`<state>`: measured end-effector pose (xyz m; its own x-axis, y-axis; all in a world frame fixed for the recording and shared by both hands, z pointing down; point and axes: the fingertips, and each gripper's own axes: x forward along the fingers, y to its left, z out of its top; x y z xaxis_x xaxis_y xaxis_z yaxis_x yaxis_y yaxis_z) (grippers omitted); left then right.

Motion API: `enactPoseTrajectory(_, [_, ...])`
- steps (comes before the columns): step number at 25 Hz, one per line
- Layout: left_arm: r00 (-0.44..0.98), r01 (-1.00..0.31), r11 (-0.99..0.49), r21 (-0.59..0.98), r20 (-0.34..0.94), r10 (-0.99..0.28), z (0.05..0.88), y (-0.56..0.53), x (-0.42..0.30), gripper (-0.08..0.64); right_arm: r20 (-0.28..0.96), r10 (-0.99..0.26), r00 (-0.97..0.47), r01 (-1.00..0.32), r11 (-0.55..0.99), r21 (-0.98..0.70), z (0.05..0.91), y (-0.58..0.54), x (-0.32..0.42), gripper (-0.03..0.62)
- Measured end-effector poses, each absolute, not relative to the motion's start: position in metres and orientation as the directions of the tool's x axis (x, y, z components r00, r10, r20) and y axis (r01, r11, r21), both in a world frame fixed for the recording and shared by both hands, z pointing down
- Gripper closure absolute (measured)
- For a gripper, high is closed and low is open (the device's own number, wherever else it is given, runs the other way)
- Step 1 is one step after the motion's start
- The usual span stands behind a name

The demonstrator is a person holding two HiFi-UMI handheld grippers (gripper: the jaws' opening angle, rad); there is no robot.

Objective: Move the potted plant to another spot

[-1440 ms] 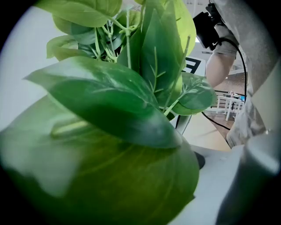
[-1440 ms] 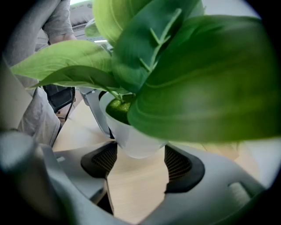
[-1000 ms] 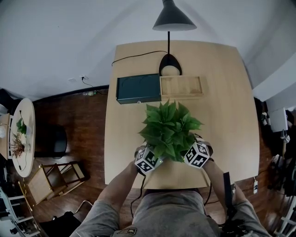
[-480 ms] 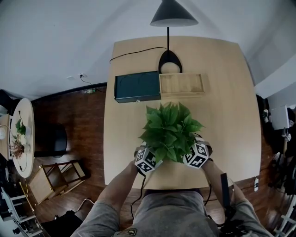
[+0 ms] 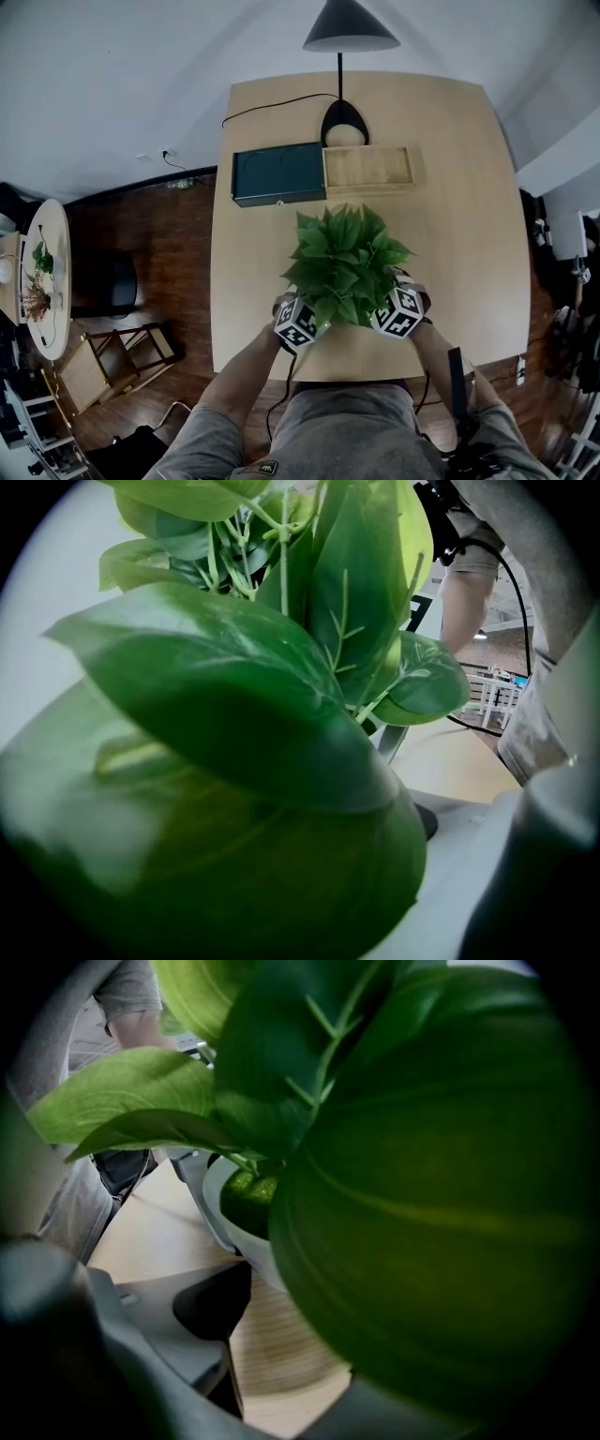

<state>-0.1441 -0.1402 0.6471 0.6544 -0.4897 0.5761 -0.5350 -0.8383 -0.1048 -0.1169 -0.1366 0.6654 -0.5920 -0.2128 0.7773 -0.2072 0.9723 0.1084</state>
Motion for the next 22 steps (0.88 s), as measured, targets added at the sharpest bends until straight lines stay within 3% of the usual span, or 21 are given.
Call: enactPoseTrajectory(22, [0.601, -0.592, -0.801, -0.087, 0.615, -0.510, 0.647, -0.120, -0.164, 0.176, 0.769, -0.210, -0.604, -0.225, 0.970, 0.089, 0.662, -0.124, -0.095, 0.250])
